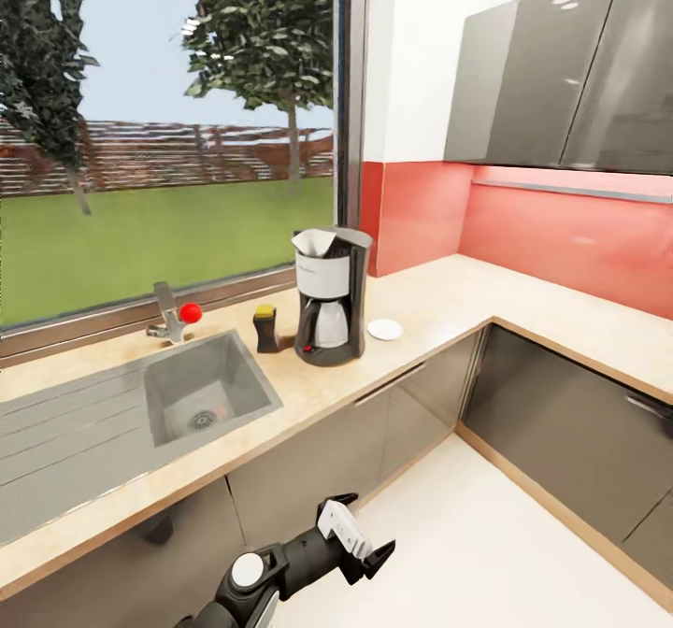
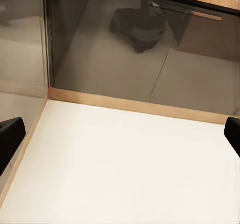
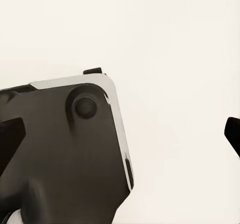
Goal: Set up a coffee station on the kitchen countertop: keep the coffee maker on the countertop, move the bottle of coffee from the kitchen shelf to the counter next to the coffee maker, place a paper coffee filter on top of the coffee maker, put the saucer next to the coffee maker with the coffee cup on the saucer, and place the electric kettle next to the coffee maker.
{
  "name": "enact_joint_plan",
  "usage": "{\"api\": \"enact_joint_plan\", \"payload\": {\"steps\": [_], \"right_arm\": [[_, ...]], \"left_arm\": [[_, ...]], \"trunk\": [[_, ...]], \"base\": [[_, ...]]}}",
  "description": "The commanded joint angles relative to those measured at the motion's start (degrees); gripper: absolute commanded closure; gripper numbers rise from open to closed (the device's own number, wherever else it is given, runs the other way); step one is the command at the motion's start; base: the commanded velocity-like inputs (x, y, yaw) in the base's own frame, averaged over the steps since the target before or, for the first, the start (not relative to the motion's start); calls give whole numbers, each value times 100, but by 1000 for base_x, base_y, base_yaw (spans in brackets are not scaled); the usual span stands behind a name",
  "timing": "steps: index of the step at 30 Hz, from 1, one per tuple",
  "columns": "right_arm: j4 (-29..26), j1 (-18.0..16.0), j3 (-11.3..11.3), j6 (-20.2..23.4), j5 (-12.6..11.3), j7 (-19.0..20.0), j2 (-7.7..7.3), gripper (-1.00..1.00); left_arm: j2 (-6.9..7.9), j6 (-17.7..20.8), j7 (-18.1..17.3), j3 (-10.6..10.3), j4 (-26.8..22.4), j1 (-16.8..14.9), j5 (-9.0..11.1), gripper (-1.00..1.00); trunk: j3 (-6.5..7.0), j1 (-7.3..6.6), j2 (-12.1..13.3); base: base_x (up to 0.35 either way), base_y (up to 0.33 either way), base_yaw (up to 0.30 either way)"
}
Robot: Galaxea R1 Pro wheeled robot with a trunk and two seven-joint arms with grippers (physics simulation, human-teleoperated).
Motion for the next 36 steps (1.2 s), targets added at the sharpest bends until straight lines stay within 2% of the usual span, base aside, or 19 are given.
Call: {"api": "enact_joint_plan", "payload": {"steps": [1,18,22,27,31,33,34,36], "right_arm": [[0,-4,-11,-15,-25,3,1,-100],[0,-6,-10,-15,-25,1,1,-100],[0,-6,-10,-15,-25,1,1,-100],[0,-4,-10,-15,-25,1,1,-100],[0,-6,-10,-15,-25,1,1,-100],[0,-5,-10,-15,-25,4,1,-100],[0,-5,-10,-15,-25,3,1,-100],[0,-4,-10,-15,-25,2,1,-100]], "left_arm": [[-2,34,-23,5,-7,-2,6,-100],[1,30,-14,12,15,9,26,-100],[9,29,-16,15,219,40,11,-100],[38,-25,20,47,872,111,-5,-100],[117,-535,322,56,1491,133,-7,-100],[138,-1003,708,57,1865,138,-3,-100],[140,-1111,827,56,1956,139,-2,-100],[144,-1460,1312,45,2276,143,-2,-100]], "trunk": [[-13,1,-13],[-13,1,-13],[-13,1,-13],[-13,1,-13],[-13,1,-13],[-13,1,-13],[-13,1,-13],[-13,1,-13]], "base": [[-243,-202,65],[-220,-156,224],[-21,-12,263],[-4,-2,263],[-1,0,256],[0,0,133],[0,0,83],[0,0,44]]}}
